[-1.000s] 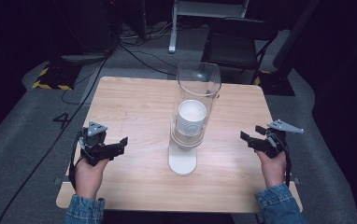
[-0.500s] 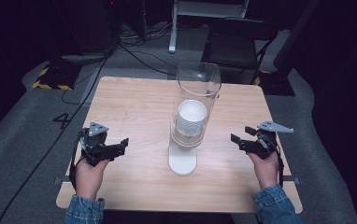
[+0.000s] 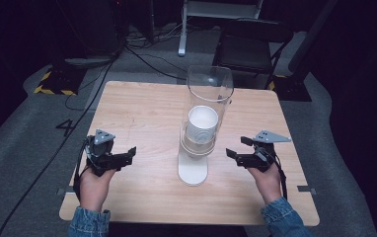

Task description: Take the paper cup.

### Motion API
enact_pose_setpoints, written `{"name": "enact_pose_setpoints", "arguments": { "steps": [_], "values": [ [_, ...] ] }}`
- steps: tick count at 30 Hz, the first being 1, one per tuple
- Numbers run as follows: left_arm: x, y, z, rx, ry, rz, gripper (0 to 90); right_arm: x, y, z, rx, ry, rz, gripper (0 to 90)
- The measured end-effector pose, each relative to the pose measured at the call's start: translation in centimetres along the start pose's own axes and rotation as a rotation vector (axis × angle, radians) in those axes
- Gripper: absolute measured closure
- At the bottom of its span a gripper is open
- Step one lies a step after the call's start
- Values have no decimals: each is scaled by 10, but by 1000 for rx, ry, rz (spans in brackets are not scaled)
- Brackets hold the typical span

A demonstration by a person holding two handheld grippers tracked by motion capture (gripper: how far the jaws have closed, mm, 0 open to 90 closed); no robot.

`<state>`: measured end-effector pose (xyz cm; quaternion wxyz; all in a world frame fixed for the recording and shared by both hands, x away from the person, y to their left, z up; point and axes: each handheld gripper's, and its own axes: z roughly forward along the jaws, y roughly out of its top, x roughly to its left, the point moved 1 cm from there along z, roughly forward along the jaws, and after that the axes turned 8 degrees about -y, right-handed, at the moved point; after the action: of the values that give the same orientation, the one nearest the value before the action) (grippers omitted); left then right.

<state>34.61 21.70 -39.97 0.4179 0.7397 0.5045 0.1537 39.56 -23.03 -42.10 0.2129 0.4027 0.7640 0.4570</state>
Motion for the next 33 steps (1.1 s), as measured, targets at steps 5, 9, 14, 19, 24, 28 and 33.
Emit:
{"name": "enact_pose_setpoints", "arguments": {
  "steps": [5,9,14,19,24,28,33],
  "values": [
    [-2,-4,0,1,3,-1,157,19,2,9,2,64,-41,179],
    [-3,-8,-3,3,8,-5,157,32,3,18,10,110,-78,173],
    [-3,-11,-5,-1,13,-18,156,42,6,25,-1,155,-84,170],
    [-4,-15,-5,10,19,-18,156,58,8,38,-32,222,-89,166],
    [-4,-17,-5,21,23,-11,156,64,9,43,-82,264,-65,165],
    [-4,-18,-4,27,26,-11,156,68,8,52,-81,267,-57,180],
    [-4,-18,-3,37,28,-2,156,76,5,62,-104,236,-106,227]
  ]
}}
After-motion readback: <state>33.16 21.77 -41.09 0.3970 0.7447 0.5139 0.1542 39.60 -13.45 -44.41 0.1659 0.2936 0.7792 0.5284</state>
